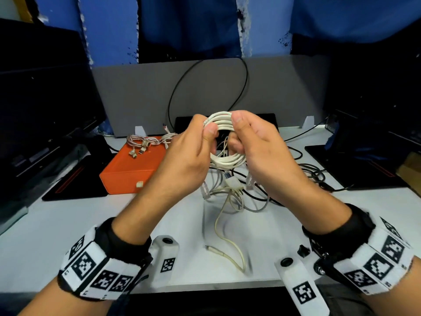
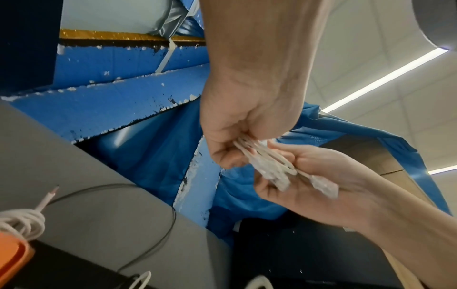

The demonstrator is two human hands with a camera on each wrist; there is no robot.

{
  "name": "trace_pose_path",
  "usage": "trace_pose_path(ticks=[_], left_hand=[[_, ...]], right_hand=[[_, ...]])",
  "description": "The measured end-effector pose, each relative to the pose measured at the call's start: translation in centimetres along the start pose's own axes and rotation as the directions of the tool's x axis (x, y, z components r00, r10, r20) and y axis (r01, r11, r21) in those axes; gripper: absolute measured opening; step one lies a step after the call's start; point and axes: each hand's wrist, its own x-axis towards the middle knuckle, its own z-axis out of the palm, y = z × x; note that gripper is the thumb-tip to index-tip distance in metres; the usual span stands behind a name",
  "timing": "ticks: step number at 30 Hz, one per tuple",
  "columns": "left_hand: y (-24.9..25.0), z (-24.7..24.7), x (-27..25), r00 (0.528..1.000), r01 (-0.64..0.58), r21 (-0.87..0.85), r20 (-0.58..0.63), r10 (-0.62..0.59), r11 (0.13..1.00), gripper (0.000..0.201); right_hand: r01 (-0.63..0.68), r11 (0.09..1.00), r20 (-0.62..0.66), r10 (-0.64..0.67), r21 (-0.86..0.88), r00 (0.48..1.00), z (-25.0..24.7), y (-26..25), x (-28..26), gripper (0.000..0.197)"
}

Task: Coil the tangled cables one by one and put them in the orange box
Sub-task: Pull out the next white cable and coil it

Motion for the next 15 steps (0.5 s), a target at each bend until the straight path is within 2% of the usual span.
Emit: trace_pose_path(ticks=[3,6,10,13,15], left_hand=[[-0.2,-0.6,0.1,0.994,-0.024,0.157,0.106,0.007,0.987,0.029],[-0.7,-0.8,0.4,0.999,0.002,0.276,0.047,-0.015,0.961,0.032],[-1.2,-0.4,0.5,0.999,0.039,0.259,-0.041,-0.029,0.965,0.034],[-1.2,0.1,0.4,0.998,0.039,0.2,-0.061,-0.028,0.979,0.033],[-1.1,0.2,0.3,0.999,0.04,0.175,-0.03,-0.035,0.984,0.033]], right_hand=[[-0.025,1.0,0.014,0.025,-0.016,1.0,-0.3,0.3,0.2,0.038],[-0.042,0.994,0.067,0.049,-0.102,0.997,-0.1,0.5,0.1,0.037],[0.03,0.883,0.09,0.014,-0.468,0.996,0.2,0.7,-0.2,0.029],[0.0,0.841,0.094,0.061,-0.542,0.994,0.0,0.6,-0.3,0.036],[-0.007,0.81,0.087,0.071,-0.586,0.994,-0.4,0.5,0.0,0.039]])
